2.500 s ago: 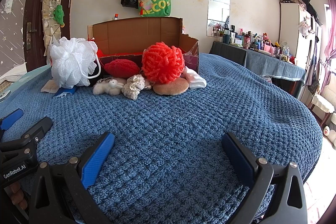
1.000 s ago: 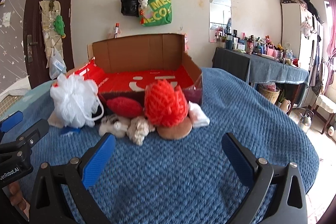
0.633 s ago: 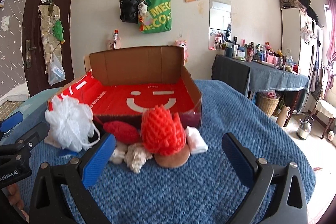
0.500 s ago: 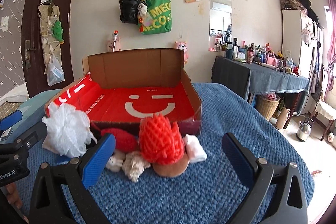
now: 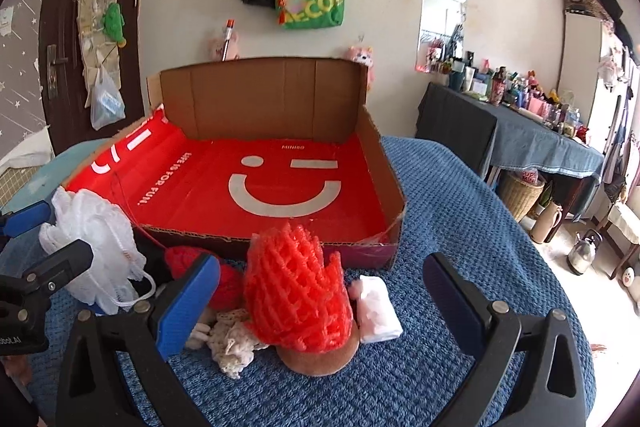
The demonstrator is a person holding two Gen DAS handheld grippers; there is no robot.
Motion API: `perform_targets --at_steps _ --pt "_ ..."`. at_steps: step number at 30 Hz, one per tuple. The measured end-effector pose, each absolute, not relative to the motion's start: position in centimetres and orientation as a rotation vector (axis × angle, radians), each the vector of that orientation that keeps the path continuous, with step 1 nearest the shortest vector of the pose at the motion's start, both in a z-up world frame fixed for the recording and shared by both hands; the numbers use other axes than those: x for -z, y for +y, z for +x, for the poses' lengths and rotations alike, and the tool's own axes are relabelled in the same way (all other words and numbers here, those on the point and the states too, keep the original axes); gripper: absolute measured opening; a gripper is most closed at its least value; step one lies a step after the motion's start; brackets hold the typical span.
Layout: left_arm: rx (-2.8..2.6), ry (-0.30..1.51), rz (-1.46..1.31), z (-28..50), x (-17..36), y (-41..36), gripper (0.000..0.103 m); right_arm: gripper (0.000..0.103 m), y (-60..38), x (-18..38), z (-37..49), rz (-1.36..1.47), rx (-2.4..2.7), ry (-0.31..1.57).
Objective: Organize soft objects
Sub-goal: 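Move the right tool toward the red foam net while the left tool approaches the bath puff, then close the right tool on the red foam net while the left tool grasps the bath puff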
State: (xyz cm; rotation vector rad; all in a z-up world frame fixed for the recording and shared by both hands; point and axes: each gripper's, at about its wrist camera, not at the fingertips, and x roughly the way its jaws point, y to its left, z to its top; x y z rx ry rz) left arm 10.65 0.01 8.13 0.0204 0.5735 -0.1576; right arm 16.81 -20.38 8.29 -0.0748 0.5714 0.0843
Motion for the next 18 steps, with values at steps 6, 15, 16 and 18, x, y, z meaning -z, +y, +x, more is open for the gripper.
perform_targets --at_steps 6,15,16,18 --pt "0.177 0.632 0.007 11.8 -7.3 -0.2 0.103 0.103 -20.8 -7.2 18.4 -0.057 -0.117 0.634" --pt "0.255 0.701 0.000 13.0 -6.2 -0.9 0.076 0.055 -21.0 -5.5 19.7 0.006 -0.234 0.731" --pt "0.260 0.699 -0.002 13.0 -6.2 -0.9 0.073 0.054 -21.1 -5.6 19.6 0.014 -0.241 0.723" --pt "0.269 0.690 -0.010 12.9 -6.4 -0.8 0.063 0.052 -21.3 -5.8 19.3 0.027 -0.258 0.712"
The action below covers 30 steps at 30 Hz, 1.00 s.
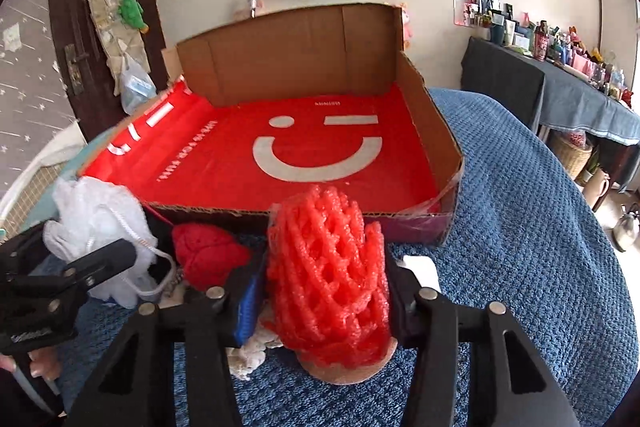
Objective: Organize soft objects
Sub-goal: 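Close the right tool on the red foam net while the left tool grasps the bath puff, then carry the foam net into the box with the right tool while the left carries the puff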
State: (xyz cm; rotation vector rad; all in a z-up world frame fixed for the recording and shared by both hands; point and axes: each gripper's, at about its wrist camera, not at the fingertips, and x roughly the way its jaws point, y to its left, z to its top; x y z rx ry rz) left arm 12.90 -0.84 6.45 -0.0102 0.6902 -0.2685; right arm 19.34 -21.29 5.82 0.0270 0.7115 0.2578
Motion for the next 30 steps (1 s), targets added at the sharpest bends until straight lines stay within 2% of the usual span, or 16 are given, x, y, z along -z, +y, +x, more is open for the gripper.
perform_targets --at_steps 5,23,30 --pt "0.287 0.668 -0.029 12.5 -7.5 -0.6 0.057 0.052 -21.5 -7.1 18.4 0.036 -0.271 0.666" --pt "0.294 0.603 -0.008 11.1 -9.6 -0.5 0.057 0.052 -21.6 -8.6 17.9 0.036 -0.274 0.625" --pt "0.329 0.548 -0.027 11.8 -12.4 0.2 0.057 0.052 -20.8 -10.7 18.1 -0.008 -0.294 0.564"
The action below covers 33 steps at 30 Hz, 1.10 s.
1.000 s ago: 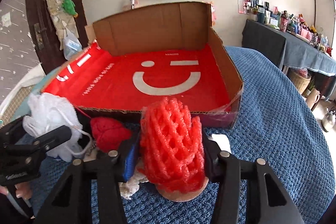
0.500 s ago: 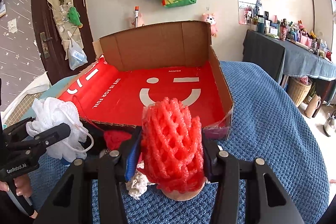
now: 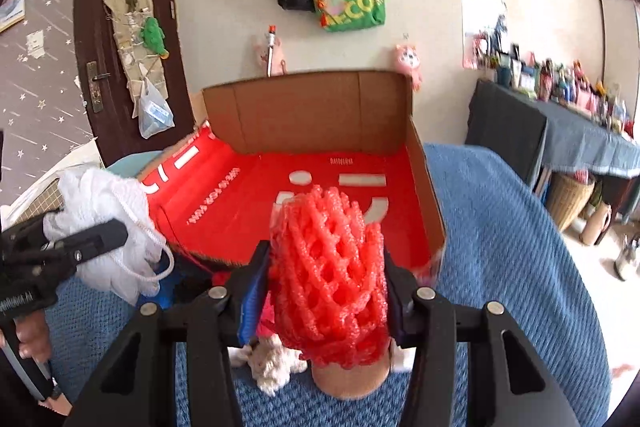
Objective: Organize soft objects
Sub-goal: 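Carry the foam net into the box with the right tool while the left carries the puff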
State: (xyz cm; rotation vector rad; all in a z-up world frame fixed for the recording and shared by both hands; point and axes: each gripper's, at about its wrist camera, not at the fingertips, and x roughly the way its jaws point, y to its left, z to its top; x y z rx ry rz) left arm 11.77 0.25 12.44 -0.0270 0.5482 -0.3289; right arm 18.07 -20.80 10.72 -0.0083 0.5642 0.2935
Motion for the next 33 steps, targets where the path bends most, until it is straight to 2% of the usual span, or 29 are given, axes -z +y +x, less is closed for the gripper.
perform_targets --at_steps 8,13,22,33 --pt "0.344 0.524 -0.006 17.2 -16.0 0.9 0.057 0.052 -19.4 -14.8 23.4 -0.061 -0.355 0.520" --pt "0.348 0.569 0.025 23.4 -16.9 0.5 0.057 0.053 -18.3 -15.9 30.3 -0.050 -0.408 0.616" --pt "0.290 0.707 0.051 33.3 -13.5 -1.0 0.057 0.053 -16.9 -13.0 41.7 0.020 -0.379 0.834" --pt "0.224 0.811 0.064 39.6 -9.4 -1.4 0.057 0.053 -15.6 -8.7 47.8 -0.048 -0.295 0.992"
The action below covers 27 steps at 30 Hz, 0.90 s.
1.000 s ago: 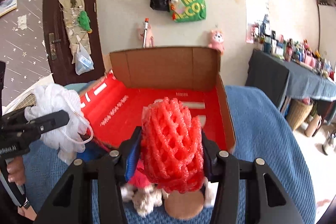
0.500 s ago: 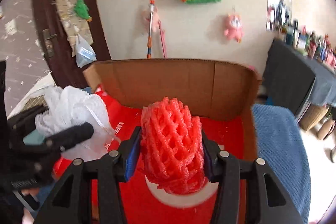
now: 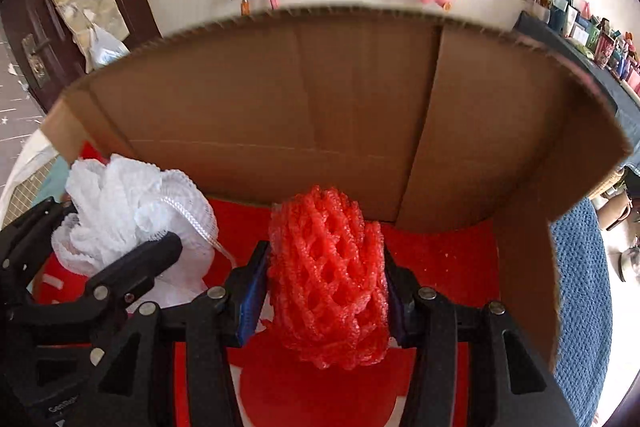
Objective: Organize soft objects
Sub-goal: 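Carry the foam net into the box with the right tool while the left carries the puff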
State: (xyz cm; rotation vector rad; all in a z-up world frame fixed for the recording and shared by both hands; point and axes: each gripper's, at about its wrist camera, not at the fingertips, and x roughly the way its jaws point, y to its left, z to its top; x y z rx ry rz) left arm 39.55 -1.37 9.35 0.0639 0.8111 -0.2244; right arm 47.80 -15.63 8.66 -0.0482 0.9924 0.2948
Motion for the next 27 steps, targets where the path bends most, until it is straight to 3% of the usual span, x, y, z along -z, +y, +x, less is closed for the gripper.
perform_targets --at_steps 27 --pt "0.191 0.851 0.016 41.9 -7.1 -0.5 0.063 0.055 -14.6 -7.5 48.8 -0.111 -0.280 1.036"
